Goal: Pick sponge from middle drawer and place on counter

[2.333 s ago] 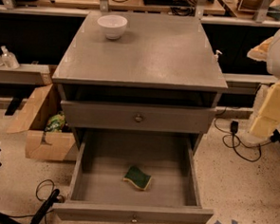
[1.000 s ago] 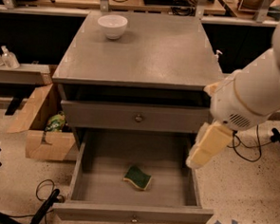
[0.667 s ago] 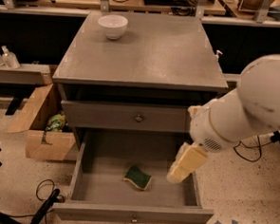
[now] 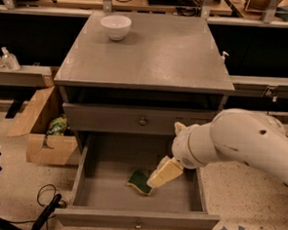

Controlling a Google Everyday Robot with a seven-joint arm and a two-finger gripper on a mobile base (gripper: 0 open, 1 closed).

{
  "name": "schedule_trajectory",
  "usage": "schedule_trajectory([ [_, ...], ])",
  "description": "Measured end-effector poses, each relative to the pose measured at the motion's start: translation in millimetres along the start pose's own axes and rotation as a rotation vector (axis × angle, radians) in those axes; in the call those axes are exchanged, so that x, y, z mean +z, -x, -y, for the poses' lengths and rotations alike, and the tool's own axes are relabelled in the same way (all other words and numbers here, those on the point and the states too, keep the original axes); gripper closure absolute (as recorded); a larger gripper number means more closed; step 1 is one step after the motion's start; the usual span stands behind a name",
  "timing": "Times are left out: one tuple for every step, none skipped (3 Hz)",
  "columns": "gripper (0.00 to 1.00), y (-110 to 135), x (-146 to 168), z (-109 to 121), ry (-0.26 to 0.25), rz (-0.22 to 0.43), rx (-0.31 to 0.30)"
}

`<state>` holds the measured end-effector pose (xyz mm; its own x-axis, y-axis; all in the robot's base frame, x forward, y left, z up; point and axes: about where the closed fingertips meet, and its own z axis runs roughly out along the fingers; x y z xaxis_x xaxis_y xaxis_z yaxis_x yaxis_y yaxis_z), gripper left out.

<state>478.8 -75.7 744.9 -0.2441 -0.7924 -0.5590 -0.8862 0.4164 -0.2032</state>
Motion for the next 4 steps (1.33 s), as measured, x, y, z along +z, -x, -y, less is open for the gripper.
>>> schedule_trajectory([
  [0.0,10.6,43.9,38.6,-0.099,0.125,0.03],
  [0.0,18.1,38.0,44.5,-0.129,0.141,0.024],
  [0.0,13.3,52.8,38.7,-0.105,0.148,0.028],
  [0.0,17.9,77.6,44.8,-0.11,0.254,0.041],
])
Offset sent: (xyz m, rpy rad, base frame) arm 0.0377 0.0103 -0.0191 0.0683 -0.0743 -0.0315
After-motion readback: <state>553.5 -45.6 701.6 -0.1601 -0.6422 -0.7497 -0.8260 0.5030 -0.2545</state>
